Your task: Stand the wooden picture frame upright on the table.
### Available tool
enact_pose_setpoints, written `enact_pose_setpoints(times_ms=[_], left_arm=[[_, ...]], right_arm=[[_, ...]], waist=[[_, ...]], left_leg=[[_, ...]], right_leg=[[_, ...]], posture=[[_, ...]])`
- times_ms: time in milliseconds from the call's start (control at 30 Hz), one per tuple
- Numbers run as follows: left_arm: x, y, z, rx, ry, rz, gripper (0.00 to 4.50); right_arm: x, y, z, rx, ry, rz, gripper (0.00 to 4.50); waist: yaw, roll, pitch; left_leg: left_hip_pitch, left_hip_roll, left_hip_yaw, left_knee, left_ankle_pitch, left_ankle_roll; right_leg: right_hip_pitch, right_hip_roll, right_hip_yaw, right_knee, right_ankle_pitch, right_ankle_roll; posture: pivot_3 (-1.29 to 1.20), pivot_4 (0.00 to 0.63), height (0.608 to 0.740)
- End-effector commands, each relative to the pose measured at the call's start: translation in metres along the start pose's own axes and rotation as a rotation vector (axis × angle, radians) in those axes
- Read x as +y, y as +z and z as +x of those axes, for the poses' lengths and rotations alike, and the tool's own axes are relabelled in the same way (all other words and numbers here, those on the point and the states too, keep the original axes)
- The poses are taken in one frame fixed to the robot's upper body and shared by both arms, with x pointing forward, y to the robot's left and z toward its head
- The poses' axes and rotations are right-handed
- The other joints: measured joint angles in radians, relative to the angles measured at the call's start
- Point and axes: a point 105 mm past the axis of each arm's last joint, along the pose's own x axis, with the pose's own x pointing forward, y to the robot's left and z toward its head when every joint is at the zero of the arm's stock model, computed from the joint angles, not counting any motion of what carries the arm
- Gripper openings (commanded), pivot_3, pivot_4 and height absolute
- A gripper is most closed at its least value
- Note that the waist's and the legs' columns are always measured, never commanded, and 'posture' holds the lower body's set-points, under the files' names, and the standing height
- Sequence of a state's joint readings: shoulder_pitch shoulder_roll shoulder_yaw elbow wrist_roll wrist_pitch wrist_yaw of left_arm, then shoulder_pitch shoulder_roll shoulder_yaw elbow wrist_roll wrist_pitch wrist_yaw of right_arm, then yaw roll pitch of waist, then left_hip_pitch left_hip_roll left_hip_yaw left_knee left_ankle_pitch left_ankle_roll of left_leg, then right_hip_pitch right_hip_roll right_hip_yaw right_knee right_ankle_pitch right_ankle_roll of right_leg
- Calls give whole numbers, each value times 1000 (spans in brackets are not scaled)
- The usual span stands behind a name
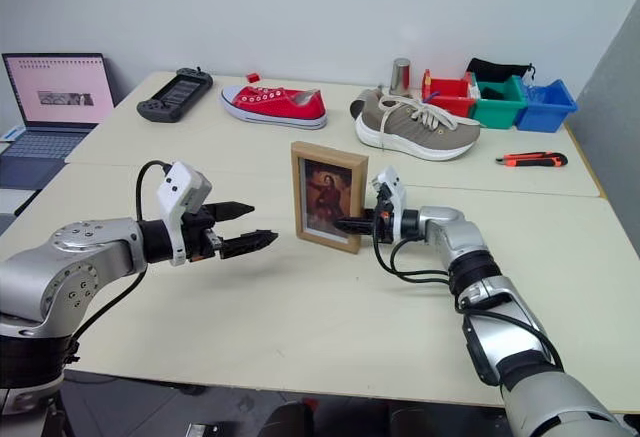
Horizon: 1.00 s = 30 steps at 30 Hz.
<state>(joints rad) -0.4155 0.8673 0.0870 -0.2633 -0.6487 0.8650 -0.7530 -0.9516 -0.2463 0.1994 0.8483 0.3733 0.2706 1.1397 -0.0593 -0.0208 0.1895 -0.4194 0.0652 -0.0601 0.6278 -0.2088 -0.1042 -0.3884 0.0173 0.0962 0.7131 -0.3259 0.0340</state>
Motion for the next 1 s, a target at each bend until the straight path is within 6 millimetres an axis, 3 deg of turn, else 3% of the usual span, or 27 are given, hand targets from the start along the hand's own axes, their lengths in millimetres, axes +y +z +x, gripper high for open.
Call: enact_pose_setpoints(times_ms=[33,267,400,500,567,733,800,900,1000], left_arm=[[-1,10,-3,-33,12,44,4500],[1,9,1,-33,9,46,4500],[3,10,2,-33,5,49,4500],[6,11,0,-35,6,45,4500],[12,9,-4,-32,19,29,4500],[25,3,-13,-29,45,-14,4500],[34,0,-16,-30,78,-26,4500],[44,-2,-19,-35,120,-21,4500],[47,0,-18,-51,135,-18,4500]], right_arm=[[1,-4,-2,11,14,-13,2049],[-2,-8,-13,22,-9,-13,3576],[-1,-15,-30,48,-16,-8,4471],[2,-21,-54,91,-35,-33,4471],[8,-22,-80,134,-65,-81,4471],[27,-6,-120,188,-178,-187,4471],[33,11,-131,208,-277,-252,4471],[48,37,-133,173,-396,-288,4471],[80,55,-118,41,-356,-228,4471]], waist=[[0,0,0],[0,0,0],[0,0,0],[3,0,0],[6,0,0],[2,0,0],[-6,0,0],[-13,0,0],[-14,-1,0]], left_leg=[[0,0,0,0,0,0],[0,0,0,0,0,0],[0,0,0,0,0,0],[0,0,0,0,0,0],[0,0,0,0,0,0],[-1,-1,0,0,0,0],[0,0,0,0,0,1],[2,0,0,0,0,1],[2,0,-1,0,0,1]], right_leg=[[0,0,0,0,0,0],[0,0,0,0,0,0],[0,0,0,0,0,0],[1,0,0,0,0,0],[1,0,0,0,0,0],[0,-1,0,0,-2,3],[0,0,1,0,-2,3],[1,1,2,0,-2,3],[1,1,1,0,-2,4]], posture=[[0,150,740],[0,150,740],[0,150,740],[0,150,740],[0,150,740],[0,150,740],[0,150,740],[0,150,740],[0,150,740]])
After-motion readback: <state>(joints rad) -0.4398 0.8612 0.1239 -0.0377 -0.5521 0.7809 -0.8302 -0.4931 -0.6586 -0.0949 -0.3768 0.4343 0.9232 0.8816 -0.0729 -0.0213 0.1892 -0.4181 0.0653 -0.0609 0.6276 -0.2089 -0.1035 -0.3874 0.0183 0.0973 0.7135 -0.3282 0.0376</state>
